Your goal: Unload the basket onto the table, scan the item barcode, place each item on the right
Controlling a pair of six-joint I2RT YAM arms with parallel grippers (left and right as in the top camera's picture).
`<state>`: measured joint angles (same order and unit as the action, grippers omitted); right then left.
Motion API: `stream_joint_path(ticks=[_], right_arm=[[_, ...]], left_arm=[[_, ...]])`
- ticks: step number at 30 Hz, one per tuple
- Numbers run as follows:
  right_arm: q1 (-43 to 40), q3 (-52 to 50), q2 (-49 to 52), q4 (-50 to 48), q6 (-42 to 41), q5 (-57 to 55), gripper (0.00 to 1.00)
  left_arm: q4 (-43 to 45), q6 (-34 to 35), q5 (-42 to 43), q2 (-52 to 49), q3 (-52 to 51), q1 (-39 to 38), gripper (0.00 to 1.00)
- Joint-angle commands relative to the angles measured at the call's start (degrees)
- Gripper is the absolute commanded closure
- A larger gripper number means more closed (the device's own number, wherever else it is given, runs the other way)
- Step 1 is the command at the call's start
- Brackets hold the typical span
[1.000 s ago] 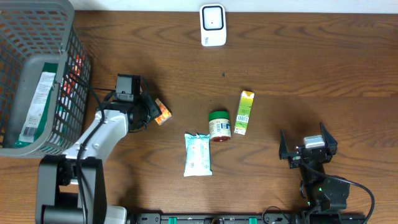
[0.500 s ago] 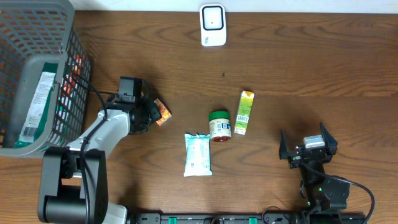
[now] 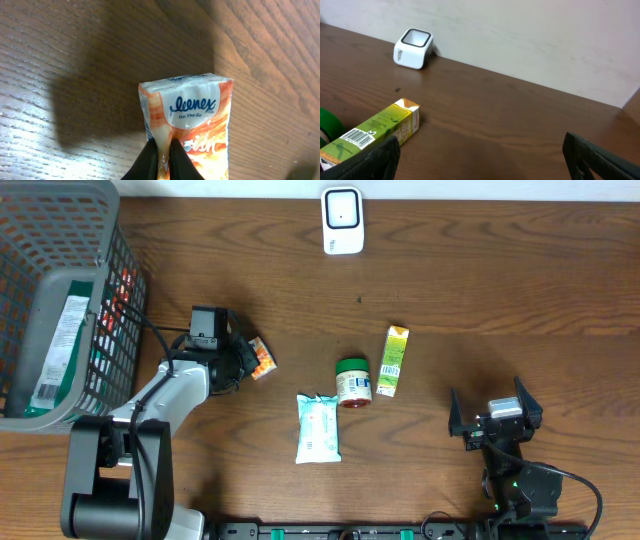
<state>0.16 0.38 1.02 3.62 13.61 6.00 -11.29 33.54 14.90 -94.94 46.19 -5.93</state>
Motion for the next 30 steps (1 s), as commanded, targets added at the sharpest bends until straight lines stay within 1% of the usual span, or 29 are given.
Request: stream_joint_path(ticks=[1, 4, 8, 9, 13, 17, 20, 24, 28, 30], right_arm=[[-0.28, -0.07, -0.20, 0.20, -0.74, 0.26, 0.01], [-0.28, -0.07, -0.20, 0.17, -0.74, 0.26, 0.01], [-0.28, -0.07, -0.20, 0.20, -0.74, 0.26, 0.01], [-0.28, -0.07, -0.20, 0.20, -0.74, 0.26, 0.01], [-0.28, -0.07, -0.20, 0.20, -0.74, 0.26, 0.01], [-0.28, -0.07, -0.20, 0.20, -0.74, 0.26, 0.01], [-0.28, -0.07, -0.20, 0.20, -0.74, 0.26, 0.01], [-0.28, -0.07, -0.20, 0.20, -0.74, 0.26, 0.01], [-0.28, -0.07, -0.20, 0.17, -0.74, 0.26, 0.01], [-0.28, -0.07, -0.20, 0.17, -0.74, 0.26, 0.01]], left_arm=[[0.28, -0.46, -0.96, 0.22, -0.66, 0.04, 0.92], [-0.92, -2.08, -0.94, 2.54, 0.59, 0.02, 0.93], [-6.36, -4.37, -0.96, 6.86, 3.50, 0.00, 0.92], [-11.04, -7.06, -1.03, 8.96, 5.97, -0.26, 0.93], [-23.19, -10.78, -4.66, 10.03, 13.57, -1.90, 0.93], [-36.11, -14.27, -16.33, 9.09, 23.61, -6.71, 0.93], [-40.81, -14.93, -23.10, 8.70, 29.53, -11.56, 0.93], [-42.66, -15.28, -32.81, 7.41, 34.53, -19.04, 0.93], [-41.72, -17.05, -42.51, 4.11, 34.84, -25.99, 0.93], [-41.29, -17.33, -45.20, 1.11, 34.84, -28.76, 0.93]])
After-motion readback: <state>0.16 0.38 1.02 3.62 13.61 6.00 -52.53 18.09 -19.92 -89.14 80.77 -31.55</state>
